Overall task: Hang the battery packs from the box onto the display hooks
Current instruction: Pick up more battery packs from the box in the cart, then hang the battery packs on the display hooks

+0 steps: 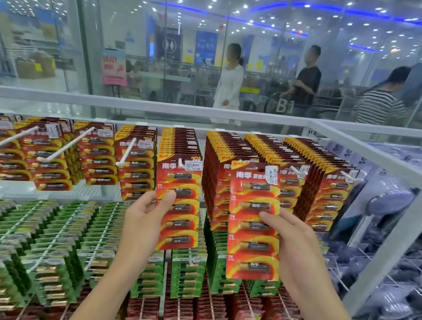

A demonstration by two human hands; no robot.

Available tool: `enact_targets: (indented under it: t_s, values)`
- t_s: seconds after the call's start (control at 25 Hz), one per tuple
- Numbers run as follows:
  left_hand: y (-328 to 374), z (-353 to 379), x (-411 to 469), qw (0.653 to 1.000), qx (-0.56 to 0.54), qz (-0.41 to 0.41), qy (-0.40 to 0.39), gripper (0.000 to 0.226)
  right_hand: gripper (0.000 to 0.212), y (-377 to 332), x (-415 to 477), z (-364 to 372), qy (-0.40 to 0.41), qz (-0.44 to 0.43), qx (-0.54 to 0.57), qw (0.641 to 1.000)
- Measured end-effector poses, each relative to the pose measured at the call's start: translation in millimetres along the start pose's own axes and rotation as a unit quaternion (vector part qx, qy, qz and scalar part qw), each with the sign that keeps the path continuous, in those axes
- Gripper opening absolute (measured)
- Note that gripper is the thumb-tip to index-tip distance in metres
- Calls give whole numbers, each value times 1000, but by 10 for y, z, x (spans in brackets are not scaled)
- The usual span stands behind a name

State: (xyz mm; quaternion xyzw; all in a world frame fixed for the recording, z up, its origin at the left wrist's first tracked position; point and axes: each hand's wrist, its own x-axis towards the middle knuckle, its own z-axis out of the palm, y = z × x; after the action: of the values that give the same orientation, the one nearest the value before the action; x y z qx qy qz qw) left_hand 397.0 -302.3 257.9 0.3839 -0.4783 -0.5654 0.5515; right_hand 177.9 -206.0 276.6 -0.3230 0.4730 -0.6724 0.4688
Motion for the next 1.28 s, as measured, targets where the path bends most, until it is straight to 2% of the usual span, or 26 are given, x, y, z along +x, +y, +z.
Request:
enact_targets:
  t_s: [0.08,0.12,0.2,0.44,0.88,1.04,1.16,1.28]
  values:
    - [-39,-26,6,1000,9,7,3,24,52,11,78,36,3,6,-19,1000]
    - [-54,-41,11,1000,16,10,7,29,52,7,104,51,3,5,-18,1000]
    - [-72,-59,24,1000,21,14,12,34,42,9,155,54,0,6,-8,1000]
    - [-92,-64,3,999,25,23,3,25,17,-39,92,40,-4,-2,-19,1000]
    - [-108,-96,60,999,36,26,25,25,17,-57,145,147,18,9,-41,999]
    - [-146,-72,79,999,39,18,32,32,18,26,381,198,34,15,-76,996]
    - [-178,-48,53,996,61,46,44,25,11,122,514,181,45,0,-104,994]
    - [-249,-48,-59,990,115,59,60,19,19,284,562,78,47,-5,-150,988]
